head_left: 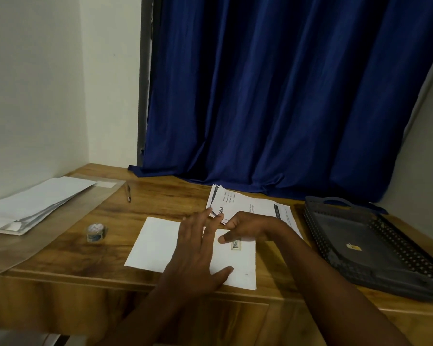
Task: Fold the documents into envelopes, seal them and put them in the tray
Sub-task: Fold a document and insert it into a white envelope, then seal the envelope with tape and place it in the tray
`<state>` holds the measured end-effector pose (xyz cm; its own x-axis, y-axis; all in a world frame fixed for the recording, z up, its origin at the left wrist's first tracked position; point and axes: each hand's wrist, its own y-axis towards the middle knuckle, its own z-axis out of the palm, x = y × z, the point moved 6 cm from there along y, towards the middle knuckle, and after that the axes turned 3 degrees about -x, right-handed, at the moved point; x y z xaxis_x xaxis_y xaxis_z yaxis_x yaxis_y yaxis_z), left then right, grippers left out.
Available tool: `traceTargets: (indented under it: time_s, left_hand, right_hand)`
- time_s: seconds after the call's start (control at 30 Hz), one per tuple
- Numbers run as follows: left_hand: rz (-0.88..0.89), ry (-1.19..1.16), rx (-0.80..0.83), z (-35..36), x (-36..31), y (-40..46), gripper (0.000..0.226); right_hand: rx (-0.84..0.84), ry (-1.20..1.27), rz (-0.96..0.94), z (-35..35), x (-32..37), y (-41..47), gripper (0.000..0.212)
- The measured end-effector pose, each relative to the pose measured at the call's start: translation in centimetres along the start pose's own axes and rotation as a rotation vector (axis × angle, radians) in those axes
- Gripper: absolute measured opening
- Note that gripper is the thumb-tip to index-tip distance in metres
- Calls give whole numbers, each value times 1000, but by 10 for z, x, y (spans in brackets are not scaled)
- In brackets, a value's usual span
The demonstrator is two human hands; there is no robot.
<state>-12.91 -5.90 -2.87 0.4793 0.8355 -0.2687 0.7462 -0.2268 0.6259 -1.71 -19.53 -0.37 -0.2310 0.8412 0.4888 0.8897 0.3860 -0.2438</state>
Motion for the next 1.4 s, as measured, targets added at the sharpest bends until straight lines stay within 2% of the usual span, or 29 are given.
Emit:
traceTargets:
  time_s: [0.07, 0.2, 0.37, 0.47, 0.57, 0.7, 0.9, 1.0, 1.17, 1.33, 1.4]
  left_hand:
    - [-1, 23, -73, -6, -2, 0, 104]
    - [-104, -60, -139, -5, 11, -1, 98]
    - [-28, -100, 128, 31, 5, 11, 90]
    - [31, -49, 377, 63, -25, 17, 83]
    - [69, -25, 473, 78, -54, 26, 71]
    - [64, 11, 474, 86, -62, 32, 90]
    - [48, 15, 485, 90, -56, 29, 89]
    - [59, 35, 469, 90, -55, 30, 72]
    - [71, 2, 457, 91, -54, 29, 82]
    - [67, -3, 439, 92, -54, 30, 61]
    - [62, -16, 436, 92, -54, 29, 63]
  right_hand:
    - [-3, 114, -25, -12, -1, -17, 17]
    - [-219, 331, -68, -60, -32, -70, 28]
    - [-641, 503, 4, -127, -114, -148, 22]
    - [-891, 546, 162, -150, -172, -184, 22]
    - [-1069, 501, 335, -160, -221, -210, 21]
    - [-1074, 374, 562, -163, -269, -230, 30]
    - [-836, 283, 830, -151, -297, -237, 41]
    - [-770, 212, 882, -147, -310, -227, 52]
    - [-688, 101, 896, -139, -338, -216, 51]
    - [-660, -3, 898, -137, -342, -212, 63]
    - [-679, -79, 895, -141, -330, -213, 54]
